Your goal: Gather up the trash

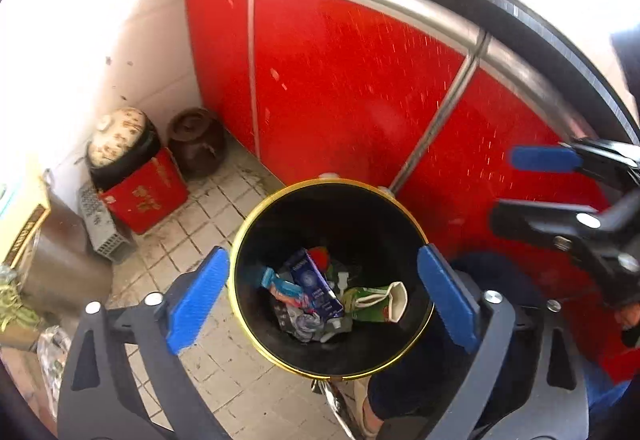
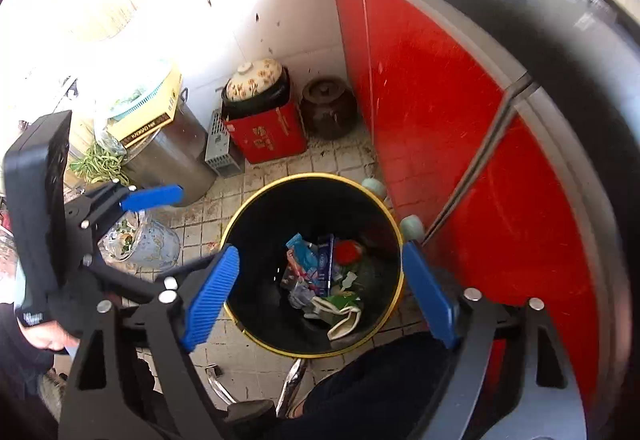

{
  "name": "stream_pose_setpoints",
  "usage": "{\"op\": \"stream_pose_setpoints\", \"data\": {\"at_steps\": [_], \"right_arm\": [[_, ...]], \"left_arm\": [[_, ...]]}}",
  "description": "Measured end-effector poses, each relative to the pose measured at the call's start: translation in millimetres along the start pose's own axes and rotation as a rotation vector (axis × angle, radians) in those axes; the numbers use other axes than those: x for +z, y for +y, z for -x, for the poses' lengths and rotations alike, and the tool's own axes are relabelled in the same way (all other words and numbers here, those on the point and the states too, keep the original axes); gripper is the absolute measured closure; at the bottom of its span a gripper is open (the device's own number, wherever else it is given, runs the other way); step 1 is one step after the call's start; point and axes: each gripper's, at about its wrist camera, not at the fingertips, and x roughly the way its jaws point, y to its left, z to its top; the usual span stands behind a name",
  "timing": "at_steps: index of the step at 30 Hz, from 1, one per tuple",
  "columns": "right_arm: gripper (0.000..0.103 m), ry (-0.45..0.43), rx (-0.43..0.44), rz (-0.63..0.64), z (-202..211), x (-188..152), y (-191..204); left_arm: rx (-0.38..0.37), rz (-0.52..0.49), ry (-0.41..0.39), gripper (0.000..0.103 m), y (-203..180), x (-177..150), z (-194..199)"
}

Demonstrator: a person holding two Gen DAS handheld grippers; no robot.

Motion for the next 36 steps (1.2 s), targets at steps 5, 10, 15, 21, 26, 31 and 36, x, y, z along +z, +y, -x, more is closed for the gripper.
{"op": "stream_pose_setpoints", "data": {"at_steps": [5, 10, 15, 21, 26, 31, 36], "right_arm": [[0.010, -0.106, -0.122, -0.008, 93.0, -10.7, -5.6], [0.007, -0.237, -0.309, -0.167, 201.0, -57.5, -48.0], [0.007, -0.327, -0.579, -0.441, 301.7, -137.4, -109.3], [0.007, -0.344, -0.902, -0.736, 395.2, -243.7, -160.4], [0.007, -0.351, -0.994, -0.896, 433.9, -313.1, -179.1], [0.007, -0.358, -0.996, -0.964, 444.0, -345.9, -187.5], [0.007, -0.362, -0.983, -0.979, 440.0, -348.9, -187.8]], "left_arm": [[0.077, -0.065, -0.091, 0.007, -39.0, 33.8, 60.3], [-0.056, -0.226, -0.181, 0.007, -125.9, 71.7, 104.8], [-0.282, -0.386, -0.180, 0.007, -244.1, 99.4, 116.0], [-0.372, -0.489, -0.162, 0.007, -360.7, 107.0, 97.6], [-0.404, -0.543, -0.133, 0.007, -413.6, 97.4, 85.8], [-0.400, -0.601, -0.108, 0.007, -437.7, 80.1, 83.1], [-0.356, -0.616, -0.105, 0.007, -433.5, 72.5, 84.1]]}}
